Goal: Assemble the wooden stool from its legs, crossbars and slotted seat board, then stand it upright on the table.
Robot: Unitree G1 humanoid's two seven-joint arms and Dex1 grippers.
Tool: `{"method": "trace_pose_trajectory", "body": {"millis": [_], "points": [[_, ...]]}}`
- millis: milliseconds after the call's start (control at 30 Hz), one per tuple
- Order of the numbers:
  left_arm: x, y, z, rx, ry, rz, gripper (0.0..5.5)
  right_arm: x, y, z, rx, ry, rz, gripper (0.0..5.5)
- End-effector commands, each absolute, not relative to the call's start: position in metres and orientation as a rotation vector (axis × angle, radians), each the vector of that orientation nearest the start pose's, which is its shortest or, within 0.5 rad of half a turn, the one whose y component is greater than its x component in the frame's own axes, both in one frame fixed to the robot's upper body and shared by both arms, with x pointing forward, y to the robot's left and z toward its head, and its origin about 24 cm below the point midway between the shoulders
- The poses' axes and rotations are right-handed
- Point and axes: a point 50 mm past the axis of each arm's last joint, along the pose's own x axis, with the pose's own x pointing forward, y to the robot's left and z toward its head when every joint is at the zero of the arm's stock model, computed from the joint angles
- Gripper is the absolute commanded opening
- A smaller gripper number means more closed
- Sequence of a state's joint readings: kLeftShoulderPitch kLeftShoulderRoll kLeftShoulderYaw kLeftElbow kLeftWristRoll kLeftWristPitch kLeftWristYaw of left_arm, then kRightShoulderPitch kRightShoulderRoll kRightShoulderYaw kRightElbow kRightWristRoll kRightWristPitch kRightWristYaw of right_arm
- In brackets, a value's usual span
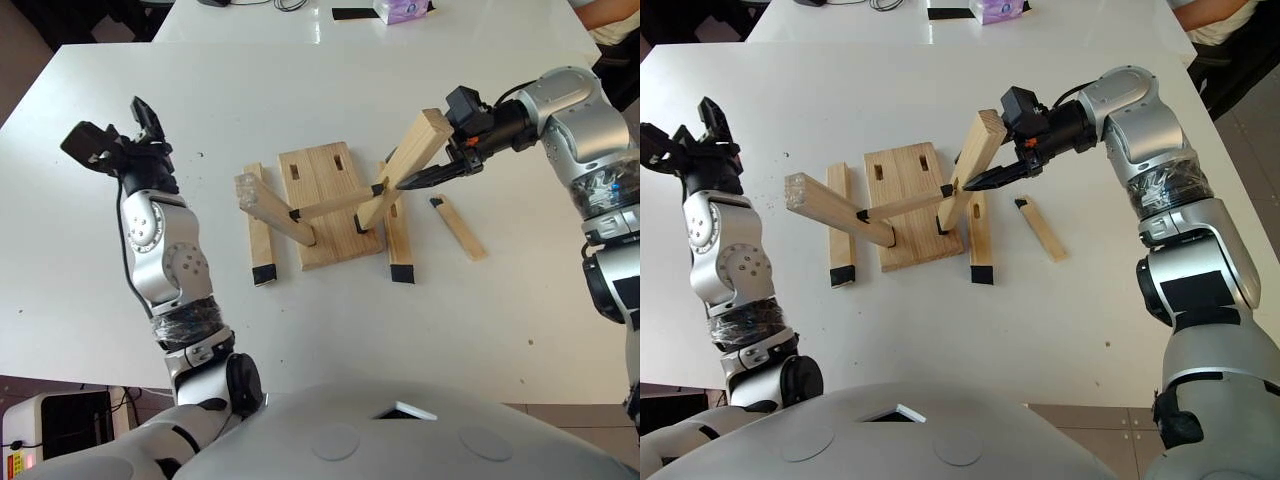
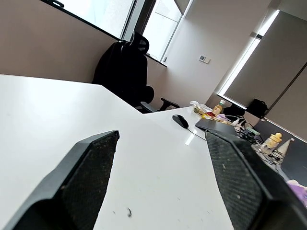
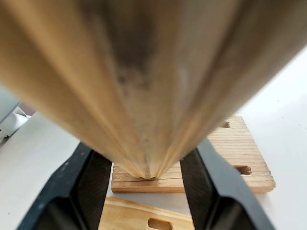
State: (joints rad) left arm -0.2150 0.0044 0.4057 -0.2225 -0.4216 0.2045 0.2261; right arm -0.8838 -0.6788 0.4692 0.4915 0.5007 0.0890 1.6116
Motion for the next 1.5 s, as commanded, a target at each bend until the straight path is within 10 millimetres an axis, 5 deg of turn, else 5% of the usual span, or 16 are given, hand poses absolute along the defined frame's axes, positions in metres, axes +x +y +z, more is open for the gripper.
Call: {"method": "trace_pose_trajectory", "body": {"millis": [33, 333, 567, 700, 800, 867, 1033, 1267, 1500], "points": [[0.263, 0.220, 0.123, -0.431, -0.231, 0.401, 3.34, 0.320, -0.153, 0.157, -0.477, 0.280, 1.787, 2.04], [0.251, 0.183, 0.148, -0.305, -0.289, 0.298, 3.34, 0.320, -0.137, 0.163, -0.515, 0.265, 1.814, 2.04], [0.250, 0.163, 0.149, -0.251, -0.280, 0.242, 3.34, 0.322, -0.128, 0.172, -0.526, 0.271, 1.809, 2.04], [0.254, 0.192, 0.157, -0.254, -0.310, 0.350, 3.34, 0.325, -0.130, 0.175, -0.528, 0.273, 1.762, 2.04], [0.260, 0.224, 0.201, -0.271, -0.455, 0.394, 3.34, 0.322, -0.139, 0.167, -0.514, 0.298, 1.704, 2.04], [0.262, 0.227, 0.234, -0.285, -0.542, 0.345, 3.34, 0.322, -0.142, 0.161, -0.491, 0.310, 1.648, 2.04], [0.259, 0.187, 0.268, -0.332, -0.547, 0.035, 3.34, 0.318, -0.147, 0.150, -0.454, 0.329, 1.547, 2.04], [0.215, 0.112, 0.247, -0.194, -0.287, -0.610, 2.22, 0.316, -0.152, 0.145, -0.420, 0.355, 1.411, 2.04], [0.213, 0.096, 0.225, -0.218, -0.074, -0.654, 1.08, 0.315, -0.150, 0.148, -0.409, 0.351, 1.387, 2.04]]}}
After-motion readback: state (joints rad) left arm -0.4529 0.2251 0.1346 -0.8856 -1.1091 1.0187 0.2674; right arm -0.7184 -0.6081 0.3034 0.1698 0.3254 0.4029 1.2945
